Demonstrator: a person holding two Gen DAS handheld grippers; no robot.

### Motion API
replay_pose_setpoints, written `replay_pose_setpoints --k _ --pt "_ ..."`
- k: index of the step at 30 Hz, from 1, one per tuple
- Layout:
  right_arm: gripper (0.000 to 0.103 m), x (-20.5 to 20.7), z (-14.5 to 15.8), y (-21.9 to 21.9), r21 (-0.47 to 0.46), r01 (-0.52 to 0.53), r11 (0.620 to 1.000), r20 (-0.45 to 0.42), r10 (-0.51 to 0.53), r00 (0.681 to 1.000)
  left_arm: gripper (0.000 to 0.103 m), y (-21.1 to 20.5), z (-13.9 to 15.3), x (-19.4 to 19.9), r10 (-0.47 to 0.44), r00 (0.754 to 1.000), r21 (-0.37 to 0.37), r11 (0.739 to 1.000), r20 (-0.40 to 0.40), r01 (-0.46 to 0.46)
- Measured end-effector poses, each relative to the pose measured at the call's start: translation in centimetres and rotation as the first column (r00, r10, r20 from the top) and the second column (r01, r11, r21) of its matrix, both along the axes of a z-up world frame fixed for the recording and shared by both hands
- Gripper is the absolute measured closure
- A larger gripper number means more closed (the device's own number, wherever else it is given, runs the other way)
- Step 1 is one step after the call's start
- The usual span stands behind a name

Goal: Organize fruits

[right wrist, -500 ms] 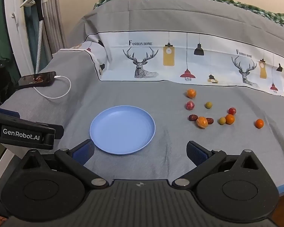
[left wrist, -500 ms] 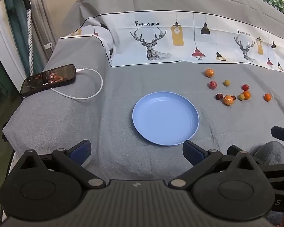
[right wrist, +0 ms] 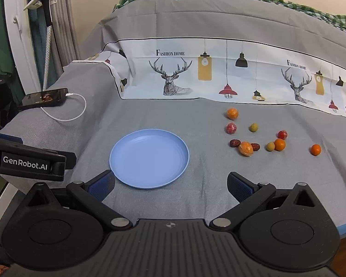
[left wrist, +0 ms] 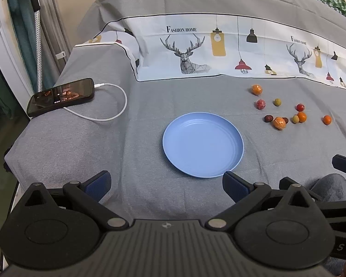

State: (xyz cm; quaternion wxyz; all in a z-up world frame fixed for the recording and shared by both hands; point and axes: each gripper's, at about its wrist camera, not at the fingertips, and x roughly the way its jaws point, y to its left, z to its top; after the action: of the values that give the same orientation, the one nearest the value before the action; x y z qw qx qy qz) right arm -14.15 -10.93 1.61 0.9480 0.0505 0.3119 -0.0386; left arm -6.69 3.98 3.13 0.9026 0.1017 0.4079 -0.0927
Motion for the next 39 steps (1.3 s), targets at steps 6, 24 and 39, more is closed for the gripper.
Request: replay_pose_setpoints --k 6,24,39 --pt "0.001 -0.2 0.3 0.1 0.008 0.016 1.0 0.029 -0.016 0.999 0.0 -0.4 0.5 -0.1 -0.008 1.0 0.006 1.0 0.017 0.008" --pt "0.001 -0.1 0.5 0.3 0.014 0.001 1.0 -0.004 -0.001 1.0 0.0 -0.2 0.1 0.3 0.007 1.0 0.021 1.0 0.004 -0.008" --pt "0.001 0.4 -0.1 0.0 0.006 -0.005 1.0 0.0 0.005 1.0 0.0 -0.6 -0.5 0.8 0.003 1.0 0.019 1.0 -0.028 -0.002"
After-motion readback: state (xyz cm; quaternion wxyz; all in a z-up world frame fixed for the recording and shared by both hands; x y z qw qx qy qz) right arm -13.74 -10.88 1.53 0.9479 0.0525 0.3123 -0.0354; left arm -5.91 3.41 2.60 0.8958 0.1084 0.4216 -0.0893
